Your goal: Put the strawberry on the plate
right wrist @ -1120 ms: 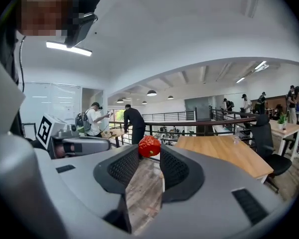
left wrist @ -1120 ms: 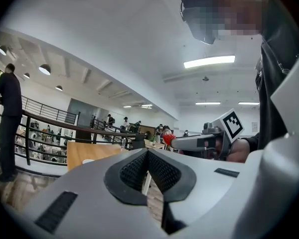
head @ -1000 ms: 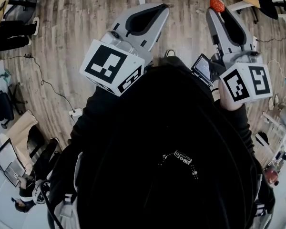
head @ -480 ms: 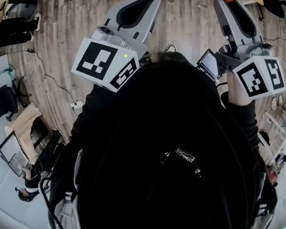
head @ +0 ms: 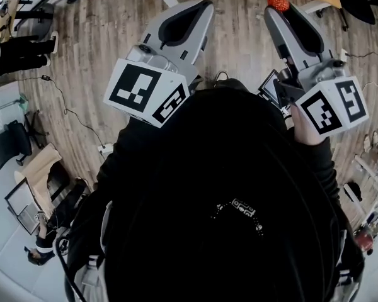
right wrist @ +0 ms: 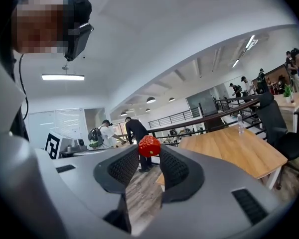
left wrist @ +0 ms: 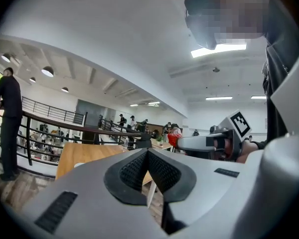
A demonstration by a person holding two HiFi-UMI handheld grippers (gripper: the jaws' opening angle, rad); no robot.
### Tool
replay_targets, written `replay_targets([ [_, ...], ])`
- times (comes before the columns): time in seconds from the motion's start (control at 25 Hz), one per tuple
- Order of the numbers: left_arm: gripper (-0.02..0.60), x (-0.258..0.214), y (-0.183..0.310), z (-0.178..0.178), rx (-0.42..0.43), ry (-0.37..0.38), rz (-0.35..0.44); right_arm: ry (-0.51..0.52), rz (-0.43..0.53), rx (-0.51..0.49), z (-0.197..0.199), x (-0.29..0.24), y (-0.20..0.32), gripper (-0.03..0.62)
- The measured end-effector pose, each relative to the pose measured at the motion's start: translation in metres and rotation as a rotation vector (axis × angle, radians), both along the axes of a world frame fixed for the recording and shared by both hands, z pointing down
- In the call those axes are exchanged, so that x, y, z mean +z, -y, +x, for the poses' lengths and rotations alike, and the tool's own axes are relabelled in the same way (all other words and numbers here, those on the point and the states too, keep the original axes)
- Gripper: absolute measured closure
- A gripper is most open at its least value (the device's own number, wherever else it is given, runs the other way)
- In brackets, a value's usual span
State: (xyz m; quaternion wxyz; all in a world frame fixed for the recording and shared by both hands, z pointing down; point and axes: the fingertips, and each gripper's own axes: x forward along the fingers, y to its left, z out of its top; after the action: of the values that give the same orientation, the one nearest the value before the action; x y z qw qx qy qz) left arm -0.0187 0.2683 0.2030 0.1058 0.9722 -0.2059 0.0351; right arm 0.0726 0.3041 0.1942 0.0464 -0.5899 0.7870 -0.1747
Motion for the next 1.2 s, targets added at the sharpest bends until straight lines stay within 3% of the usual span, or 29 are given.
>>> replay_targets([
  [0.16, 0.583, 0.003, -0.002, 0.019, -0.021, 0.017, 0.034, -0.02, 0.001, -0.045, 0.004, 0.019, -0.005, 0.451],
  [0.56, 0.583, 0.013, 0.006, -0.001, -0.07, 0.046, 0.039, 0.023, -0.009, -0.164, -0.033, 0.033, 0.013, 0.453],
  [0.68, 0.583, 0.009, 0.02, 0.005, -0.01, 0.015, 0.054, -0.031, 0.028, -0.137, -0.03, 0.021, 0.022, 0.451],
  [0.84, 0.584, 0.025, 0.038, 0.018, 0.027, -0.034, -0.04, -0.027, 0.024, -0.093, -0.017, 0.024, 0.03, 0.451],
  [1.04, 0.584, 0.029, 0.06, 0.065, 0.089, -0.034, -0.031, -0.055, -0.02, -0.05, 0.022, 0.033, 0.043, 0.451],
  [1.2, 0.584, 0.022, 0.093, 0.076, 0.123, -0.026, -0.025, -0.016, -0.032, -0.021, 0.03, 0.031, 0.079, 0.452],
])
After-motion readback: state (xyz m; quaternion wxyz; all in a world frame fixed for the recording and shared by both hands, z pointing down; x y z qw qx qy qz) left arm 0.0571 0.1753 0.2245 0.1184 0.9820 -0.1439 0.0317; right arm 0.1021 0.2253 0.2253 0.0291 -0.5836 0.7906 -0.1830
